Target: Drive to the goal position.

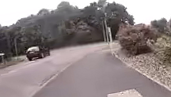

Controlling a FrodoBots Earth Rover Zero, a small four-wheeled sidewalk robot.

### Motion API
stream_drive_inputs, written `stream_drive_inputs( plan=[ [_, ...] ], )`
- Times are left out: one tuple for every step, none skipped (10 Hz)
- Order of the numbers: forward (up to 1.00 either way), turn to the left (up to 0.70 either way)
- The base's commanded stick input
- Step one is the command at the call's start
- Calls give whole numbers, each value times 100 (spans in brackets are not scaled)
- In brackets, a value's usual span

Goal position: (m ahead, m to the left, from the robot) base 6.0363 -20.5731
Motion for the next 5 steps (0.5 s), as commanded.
stream_drive_inputs(
  plan=[
    [100,0],
    [100,0],
    [100,0],
    [100,0],
    [100,0]
  ],
)
